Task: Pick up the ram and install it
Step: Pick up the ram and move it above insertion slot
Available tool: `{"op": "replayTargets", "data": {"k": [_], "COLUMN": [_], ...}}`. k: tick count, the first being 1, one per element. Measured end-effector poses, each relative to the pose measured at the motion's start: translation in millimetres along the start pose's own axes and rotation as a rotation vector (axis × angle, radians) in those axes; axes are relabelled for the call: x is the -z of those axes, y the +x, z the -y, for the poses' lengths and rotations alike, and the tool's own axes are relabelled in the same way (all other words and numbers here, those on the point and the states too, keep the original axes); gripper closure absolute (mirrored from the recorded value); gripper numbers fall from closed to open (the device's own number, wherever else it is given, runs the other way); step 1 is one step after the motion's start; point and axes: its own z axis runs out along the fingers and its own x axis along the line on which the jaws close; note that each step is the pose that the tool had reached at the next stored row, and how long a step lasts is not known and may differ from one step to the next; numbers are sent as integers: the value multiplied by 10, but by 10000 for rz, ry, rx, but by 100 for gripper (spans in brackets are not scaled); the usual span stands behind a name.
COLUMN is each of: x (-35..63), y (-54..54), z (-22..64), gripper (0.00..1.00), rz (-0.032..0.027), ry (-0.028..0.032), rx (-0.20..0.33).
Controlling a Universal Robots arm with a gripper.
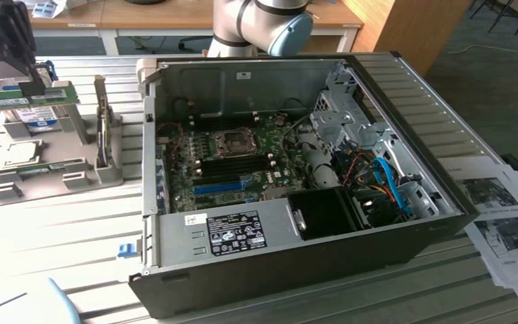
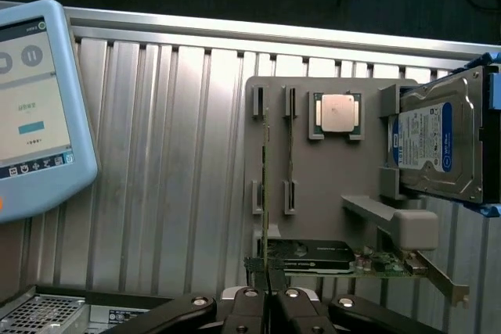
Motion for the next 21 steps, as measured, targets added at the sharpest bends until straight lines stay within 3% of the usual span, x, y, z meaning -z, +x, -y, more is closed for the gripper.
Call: {"op": "replayTargets", "data": {"k": [21], "x": [7], "y": [26], "z": [424], "gripper": [89], "rz": [0], "ry": [-1], "rx": [1]}}
